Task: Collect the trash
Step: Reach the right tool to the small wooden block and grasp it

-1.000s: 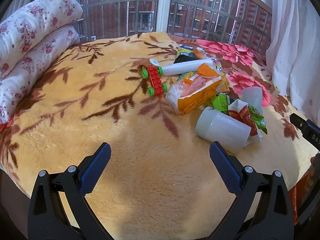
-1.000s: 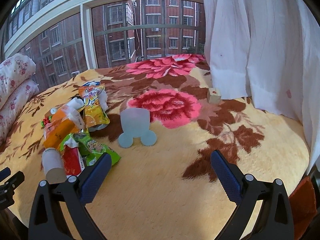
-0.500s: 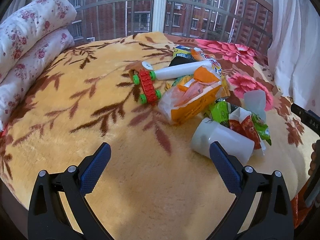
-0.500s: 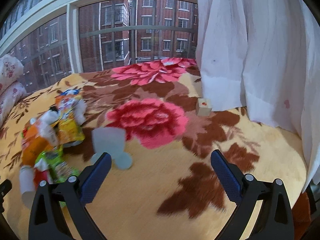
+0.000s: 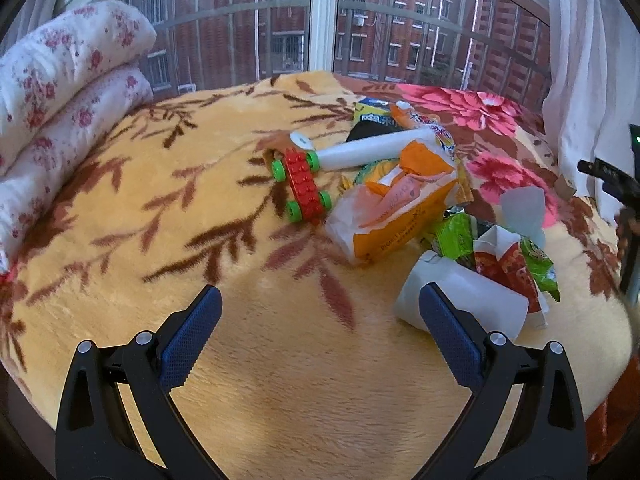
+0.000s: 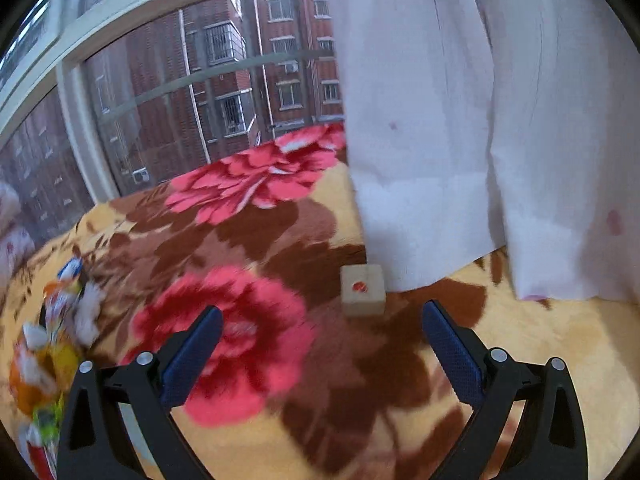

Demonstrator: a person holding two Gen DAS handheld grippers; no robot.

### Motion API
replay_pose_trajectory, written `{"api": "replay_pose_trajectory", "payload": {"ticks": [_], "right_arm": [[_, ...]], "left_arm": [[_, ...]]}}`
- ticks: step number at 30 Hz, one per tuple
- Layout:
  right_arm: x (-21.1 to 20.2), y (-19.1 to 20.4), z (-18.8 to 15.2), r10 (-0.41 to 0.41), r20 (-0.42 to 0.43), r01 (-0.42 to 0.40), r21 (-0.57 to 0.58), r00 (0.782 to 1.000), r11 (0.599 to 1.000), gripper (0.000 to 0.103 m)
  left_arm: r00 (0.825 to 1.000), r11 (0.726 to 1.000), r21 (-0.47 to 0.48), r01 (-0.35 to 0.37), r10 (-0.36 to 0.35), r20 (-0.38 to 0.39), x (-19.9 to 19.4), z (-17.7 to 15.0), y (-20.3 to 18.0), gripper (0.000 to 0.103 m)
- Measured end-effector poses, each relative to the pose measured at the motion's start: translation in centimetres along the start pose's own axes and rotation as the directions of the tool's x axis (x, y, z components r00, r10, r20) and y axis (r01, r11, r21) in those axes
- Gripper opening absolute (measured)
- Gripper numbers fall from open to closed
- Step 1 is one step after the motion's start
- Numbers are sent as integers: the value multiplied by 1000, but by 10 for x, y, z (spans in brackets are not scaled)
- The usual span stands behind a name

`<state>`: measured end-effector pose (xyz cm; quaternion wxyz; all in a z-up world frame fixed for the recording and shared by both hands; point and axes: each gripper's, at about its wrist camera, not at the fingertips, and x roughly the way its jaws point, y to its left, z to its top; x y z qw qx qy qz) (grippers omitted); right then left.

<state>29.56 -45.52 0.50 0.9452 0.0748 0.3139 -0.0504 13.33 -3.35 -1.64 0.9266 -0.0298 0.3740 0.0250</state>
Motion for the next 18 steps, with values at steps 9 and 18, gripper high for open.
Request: {"api": "replay_pose_trajectory", "payload": {"ticks": [9,18], "right_arm": [[66,-29,18,83,-139,-63,145,987,987,87],[95,-35,16,49,-206,-5,209,977,978,47]], "left_arm": [[1000,999,34,-12,12,2,8,-1,-3,96],[1000,1000,0,-14,14,-28,17,-5,5,96]]}}
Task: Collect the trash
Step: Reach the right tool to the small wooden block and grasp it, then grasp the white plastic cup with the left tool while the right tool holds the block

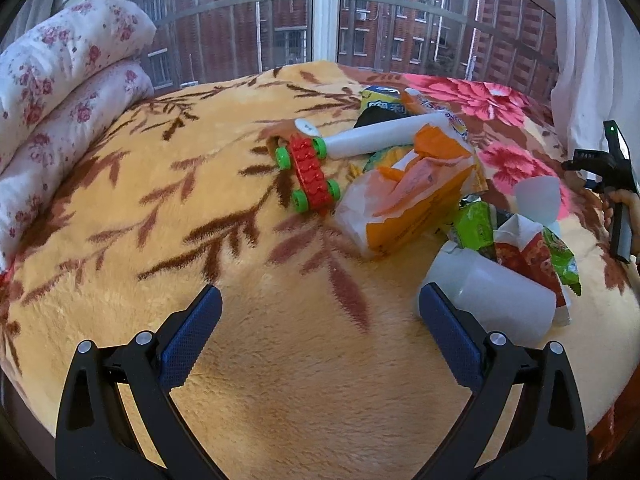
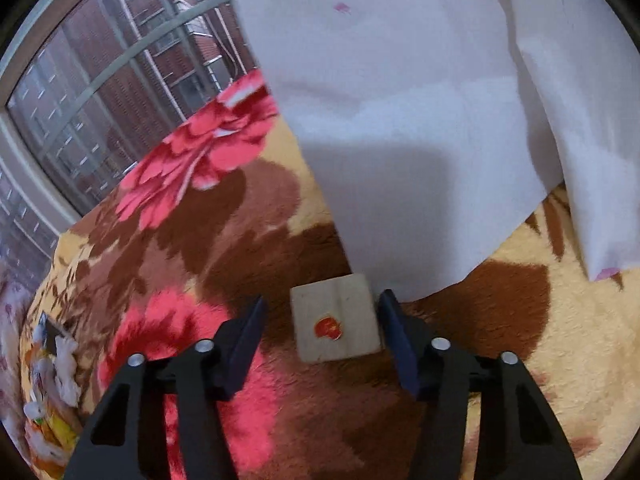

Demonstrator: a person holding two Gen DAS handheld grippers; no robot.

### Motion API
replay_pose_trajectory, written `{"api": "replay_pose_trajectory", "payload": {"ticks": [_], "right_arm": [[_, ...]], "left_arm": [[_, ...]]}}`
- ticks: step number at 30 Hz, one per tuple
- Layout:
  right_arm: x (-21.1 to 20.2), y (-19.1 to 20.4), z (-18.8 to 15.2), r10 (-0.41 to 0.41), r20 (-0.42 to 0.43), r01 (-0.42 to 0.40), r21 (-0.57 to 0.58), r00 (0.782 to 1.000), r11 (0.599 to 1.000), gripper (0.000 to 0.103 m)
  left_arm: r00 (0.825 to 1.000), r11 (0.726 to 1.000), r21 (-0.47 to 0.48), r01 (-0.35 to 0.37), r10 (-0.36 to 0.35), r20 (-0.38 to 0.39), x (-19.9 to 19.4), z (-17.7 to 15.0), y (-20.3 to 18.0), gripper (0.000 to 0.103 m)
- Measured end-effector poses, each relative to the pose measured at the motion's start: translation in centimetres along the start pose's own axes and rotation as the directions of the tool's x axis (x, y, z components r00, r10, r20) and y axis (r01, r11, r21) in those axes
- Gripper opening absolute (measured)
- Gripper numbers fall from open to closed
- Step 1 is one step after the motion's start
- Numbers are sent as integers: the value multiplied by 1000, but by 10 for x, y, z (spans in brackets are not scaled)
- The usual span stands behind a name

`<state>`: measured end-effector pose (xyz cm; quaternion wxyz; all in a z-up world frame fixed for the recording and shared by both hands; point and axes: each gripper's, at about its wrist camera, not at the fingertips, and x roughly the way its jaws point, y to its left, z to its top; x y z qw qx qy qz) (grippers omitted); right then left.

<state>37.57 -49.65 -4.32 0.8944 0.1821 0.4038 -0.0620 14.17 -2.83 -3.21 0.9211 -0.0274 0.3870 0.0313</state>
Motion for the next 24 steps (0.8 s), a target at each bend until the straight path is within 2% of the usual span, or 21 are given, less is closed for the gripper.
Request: {"api": "replay_pose_trajectory", "payload": {"ticks": [1,9,17,21,24], "right_arm": [[1,-3,-1,-9,-1,9,14,1000,1000,39],[-18,-17,-19,45,-8,-44,88,999,995,39],[-68,13,-77,125,-48,-126,-27,991,992,39],[-112,41,-114,191,7,-189,-116,982,975,39],[-152,60,-153,249,52,-236,-182,967,955,39]], "left_arm": [[1000,1000,-1,-1,1,0,0,-1,0,96],[1000,1000,-9,9,-9,1,-4,-4,3,96],[1000,1000,15,3,-4,14,-22,-13,-1,96],[999,999,20,34,-35,9,-34,-17,-10,96],[996,996,6,93,-93,2,-45,-19,-23,96]]}}
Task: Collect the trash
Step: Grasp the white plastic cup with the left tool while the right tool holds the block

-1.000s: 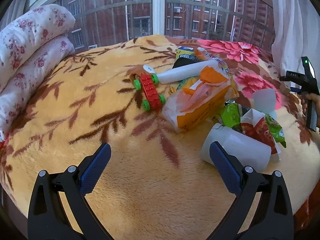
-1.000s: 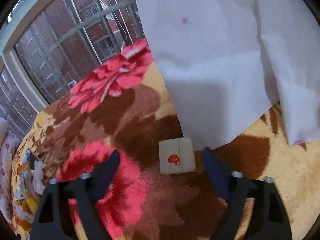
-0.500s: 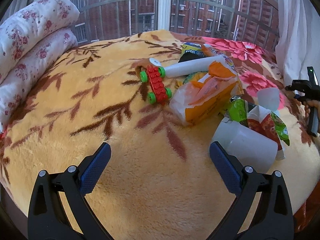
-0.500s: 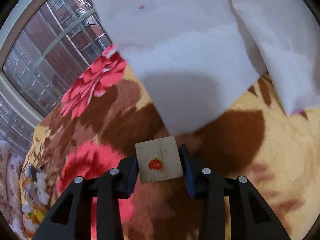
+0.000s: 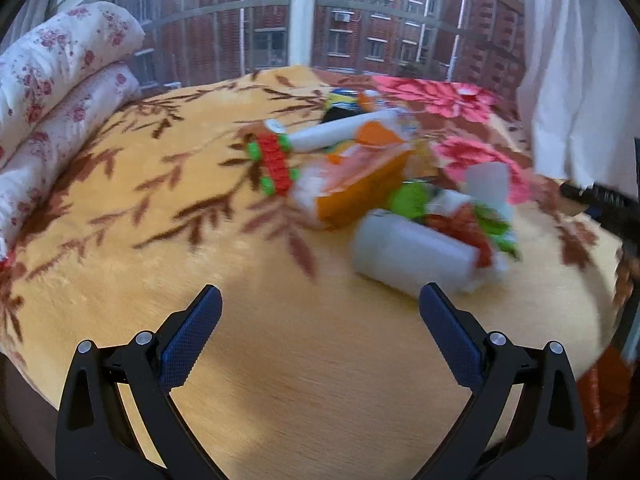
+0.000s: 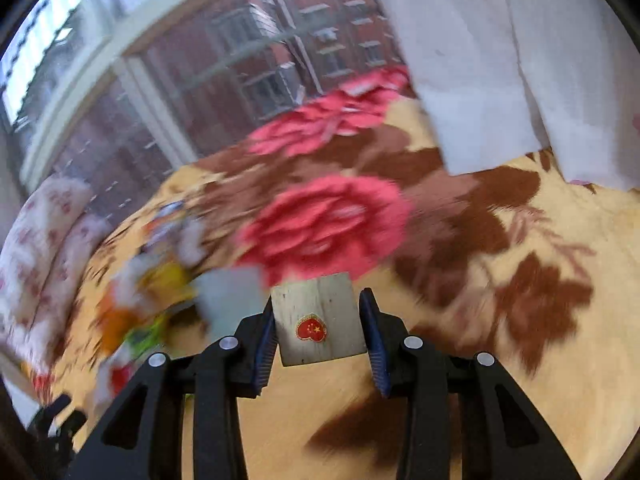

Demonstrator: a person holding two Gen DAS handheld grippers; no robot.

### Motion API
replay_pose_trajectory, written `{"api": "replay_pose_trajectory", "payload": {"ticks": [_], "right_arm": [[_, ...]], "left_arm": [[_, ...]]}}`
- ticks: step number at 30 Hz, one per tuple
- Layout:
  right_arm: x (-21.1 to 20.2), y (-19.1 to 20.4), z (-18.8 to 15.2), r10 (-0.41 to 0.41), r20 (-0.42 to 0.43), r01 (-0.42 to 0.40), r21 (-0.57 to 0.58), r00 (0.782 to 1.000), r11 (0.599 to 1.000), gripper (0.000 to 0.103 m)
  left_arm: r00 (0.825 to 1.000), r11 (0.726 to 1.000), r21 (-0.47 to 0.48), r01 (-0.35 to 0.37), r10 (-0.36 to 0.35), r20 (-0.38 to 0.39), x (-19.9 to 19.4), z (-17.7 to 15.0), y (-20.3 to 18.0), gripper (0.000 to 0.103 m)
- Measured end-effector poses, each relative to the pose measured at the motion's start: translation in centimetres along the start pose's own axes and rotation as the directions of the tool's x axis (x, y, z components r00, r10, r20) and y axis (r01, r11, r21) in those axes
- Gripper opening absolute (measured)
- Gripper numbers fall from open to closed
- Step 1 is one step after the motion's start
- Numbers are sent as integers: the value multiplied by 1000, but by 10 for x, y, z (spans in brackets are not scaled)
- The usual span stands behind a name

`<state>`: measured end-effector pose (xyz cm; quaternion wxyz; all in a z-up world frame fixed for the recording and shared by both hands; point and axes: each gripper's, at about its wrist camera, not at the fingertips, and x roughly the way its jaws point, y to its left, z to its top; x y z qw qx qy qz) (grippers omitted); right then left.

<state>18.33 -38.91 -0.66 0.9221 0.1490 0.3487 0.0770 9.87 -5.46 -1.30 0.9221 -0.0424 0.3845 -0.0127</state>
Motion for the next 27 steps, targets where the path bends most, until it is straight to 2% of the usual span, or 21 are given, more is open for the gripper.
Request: {"api": "replay_pose_trajectory", "payload": {"ticks": [3,6,9,14,17,19,22,23,24,25,27], "right_arm": [[-26,18,-23,42,25,-42,-31,999,999,39],[-45,34,-41,68,29,-66,-71,997,995,39],[-57,38,-53,72,24,-69,-99,997,993,39],[-67,28,-63,91,5,-90,-74,996,993,39],[-69,21,-65,92,4,-92,-59,996,994,39],[-71,14,-65,106,8,-105,-33,994,994,38],[-73,8,-62,106,26,-106,-19,994,994,38],[-73,7,-61,108,32,-108,-19,994,994,37],[-73,6,-60,111,33,-110,-23,993,994,28],[-71,7,-59,113,25,-112,-40,993,993,25],[-61,11,-57,103,-7,-103,-74,995,992,19]], "left_arm": [[998,995,-81,51,-54,-37,2,6,-13,96],[994,981,-185,51,-68,-82,12,16,-18,96],[989,954,-298,-6,-38,-140,27,26,-22,96],[967,890,-445,-101,-18,-255,54,34,-20,96],[951,876,-452,-167,22,-307,69,38,-25,96],[933,876,-432,-217,55,-357,80,39,-28,96],[921,866,-419,-274,112,-372,87,39,-31,95],[915,864,-411,-291,125,-383,90,39,-32,94],[912,861,-407,-304,139,-387,93,39,-33,93],[912,858,-408,-312,149,-383,93,38,-33,91],[915,857,-400,-326,179,-361,92,38,-33,71]]}}
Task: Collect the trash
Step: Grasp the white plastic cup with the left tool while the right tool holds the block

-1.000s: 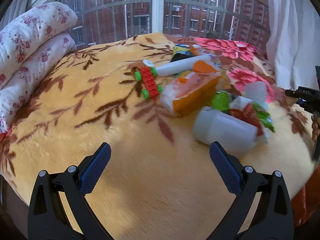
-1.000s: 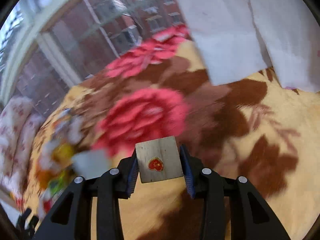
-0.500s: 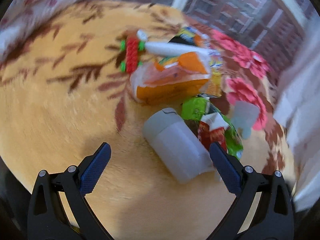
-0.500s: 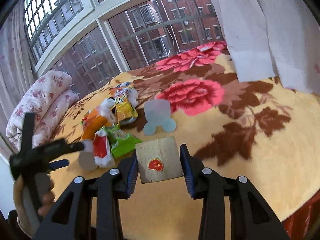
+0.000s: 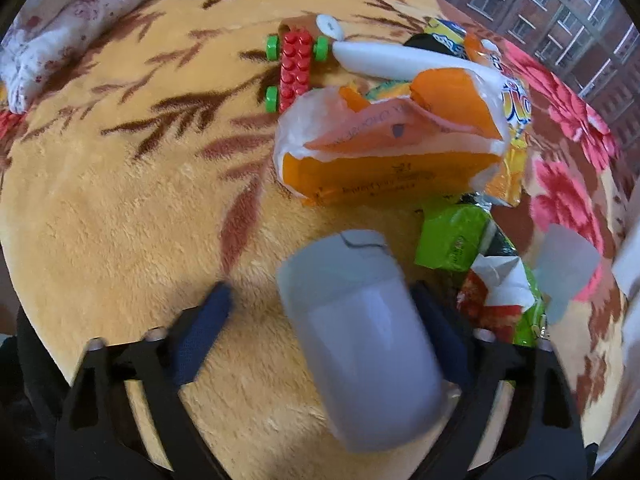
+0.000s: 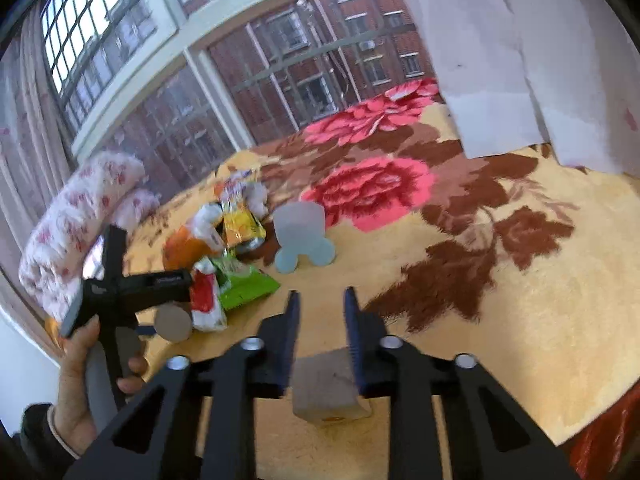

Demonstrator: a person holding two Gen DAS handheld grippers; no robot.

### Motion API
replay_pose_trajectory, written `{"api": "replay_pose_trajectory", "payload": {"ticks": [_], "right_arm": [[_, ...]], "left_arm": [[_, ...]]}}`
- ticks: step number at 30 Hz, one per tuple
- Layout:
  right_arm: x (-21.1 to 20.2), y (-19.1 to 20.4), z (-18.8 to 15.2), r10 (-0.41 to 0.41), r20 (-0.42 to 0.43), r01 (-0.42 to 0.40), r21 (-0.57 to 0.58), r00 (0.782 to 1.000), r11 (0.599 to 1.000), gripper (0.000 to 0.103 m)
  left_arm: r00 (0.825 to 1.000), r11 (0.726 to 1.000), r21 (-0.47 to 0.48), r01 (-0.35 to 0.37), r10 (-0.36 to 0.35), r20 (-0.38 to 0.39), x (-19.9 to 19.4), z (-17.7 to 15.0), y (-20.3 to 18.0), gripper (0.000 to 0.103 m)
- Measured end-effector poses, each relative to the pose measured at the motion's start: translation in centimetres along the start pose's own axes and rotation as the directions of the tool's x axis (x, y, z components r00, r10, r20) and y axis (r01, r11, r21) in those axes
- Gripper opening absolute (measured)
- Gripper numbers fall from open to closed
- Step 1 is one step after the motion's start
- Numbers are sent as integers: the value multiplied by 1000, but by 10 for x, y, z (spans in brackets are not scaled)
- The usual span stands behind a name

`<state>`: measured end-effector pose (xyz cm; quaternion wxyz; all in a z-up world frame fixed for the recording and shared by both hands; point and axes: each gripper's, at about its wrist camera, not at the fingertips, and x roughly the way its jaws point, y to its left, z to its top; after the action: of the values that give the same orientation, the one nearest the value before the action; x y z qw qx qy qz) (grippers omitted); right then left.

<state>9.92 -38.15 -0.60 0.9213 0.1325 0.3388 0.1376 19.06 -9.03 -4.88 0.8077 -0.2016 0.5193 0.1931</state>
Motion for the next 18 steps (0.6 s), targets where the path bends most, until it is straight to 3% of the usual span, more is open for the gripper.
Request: {"api": "replay_pose_trajectory", "payload": {"ticks": [2,4,7,10,12,13,17,18], "right_arm": [[9,-2,-2,-5,-17,4,-7,1000,1000,19],[22,-7,-7,-29,-45,28,-28,999,999,19],[27,-17,-14,4,-37,-4,13,999,1000,23],[18,-12,-17,18,-6,-18,15,1000,1000,34],[13,-4,-20,22,10,-22,-22,1000,1000,53],[11,2,-23,7,17,-6,-51,1000,999,57],[19,11,-36,-15,-6,14,-110,1000,994,59],[23,11,-39,-15,-18,13,-104,1000,994,54]], "left_arm": [[999,1000,18,6,-7,32,-1,-3,0,51],[999,999,37,7,-9,41,4,-3,0,50],[996,997,80,-11,4,84,3,-6,-5,49],[992,996,92,7,-18,121,1,-9,-3,49],[990,995,100,22,-36,140,0,-10,1,49],[988,994,102,27,-42,145,0,-11,0,49],[987,993,113,37,-55,154,2,-9,-2,49],[986,993,115,40,-58,154,2,-9,-2,49]]}}
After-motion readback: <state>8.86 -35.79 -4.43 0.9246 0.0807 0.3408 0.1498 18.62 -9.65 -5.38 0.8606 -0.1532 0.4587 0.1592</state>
